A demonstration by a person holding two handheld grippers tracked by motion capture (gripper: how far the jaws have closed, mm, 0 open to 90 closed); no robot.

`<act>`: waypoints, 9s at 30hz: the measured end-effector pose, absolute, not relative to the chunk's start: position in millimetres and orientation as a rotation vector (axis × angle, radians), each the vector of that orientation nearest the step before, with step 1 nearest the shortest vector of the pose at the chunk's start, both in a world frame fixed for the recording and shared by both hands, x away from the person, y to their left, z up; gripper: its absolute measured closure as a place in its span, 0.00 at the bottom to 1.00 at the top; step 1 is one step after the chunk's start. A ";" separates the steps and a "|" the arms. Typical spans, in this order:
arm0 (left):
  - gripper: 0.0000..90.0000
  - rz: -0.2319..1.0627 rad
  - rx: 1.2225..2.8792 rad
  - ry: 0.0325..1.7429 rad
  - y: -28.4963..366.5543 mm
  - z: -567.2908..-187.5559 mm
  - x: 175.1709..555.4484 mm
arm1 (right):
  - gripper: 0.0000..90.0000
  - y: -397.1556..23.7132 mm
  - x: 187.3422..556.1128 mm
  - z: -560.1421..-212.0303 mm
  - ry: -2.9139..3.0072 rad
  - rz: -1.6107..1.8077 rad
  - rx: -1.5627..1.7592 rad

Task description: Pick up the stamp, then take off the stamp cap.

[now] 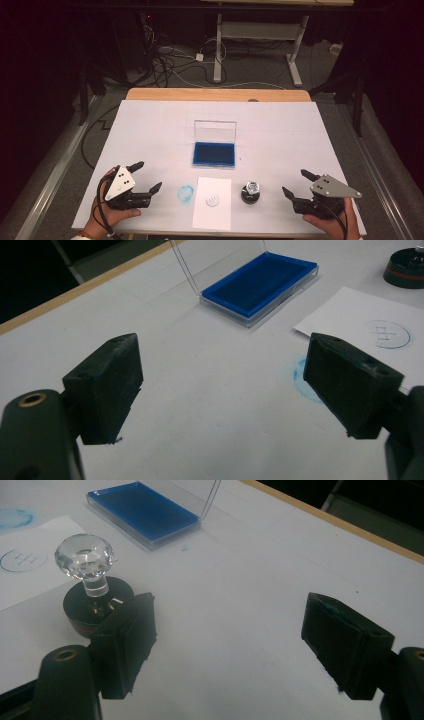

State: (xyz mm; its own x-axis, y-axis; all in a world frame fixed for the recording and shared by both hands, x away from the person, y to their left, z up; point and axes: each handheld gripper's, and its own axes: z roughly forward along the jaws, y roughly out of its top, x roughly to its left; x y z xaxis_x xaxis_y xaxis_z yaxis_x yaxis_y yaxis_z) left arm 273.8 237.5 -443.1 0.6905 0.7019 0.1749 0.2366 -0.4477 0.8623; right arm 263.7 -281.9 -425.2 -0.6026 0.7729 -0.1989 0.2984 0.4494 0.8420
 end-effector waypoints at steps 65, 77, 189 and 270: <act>0.25 0.596 2.208 0.704 226.7 -459.1 282.7 | 0.60 -177.5 304.6 -428.3 2.637 0.873 0.769; 0.26 0.564 2.240 0.694 223.6 -461.4 282.9 | 0.63 -177.5 304.1 -427.3 2.631 0.872 0.739; 0.29 0.362 2.124 0.474 121.8 -441.5 302.4 | 0.63 -90.5 321.2 -366.2 2.510 1.265 0.458; 0.41 0.300 2.204 0.416 109.6 -448.2 299.2 | 0.64 -94.6 312.0 -388.6 2.550 1.323 0.474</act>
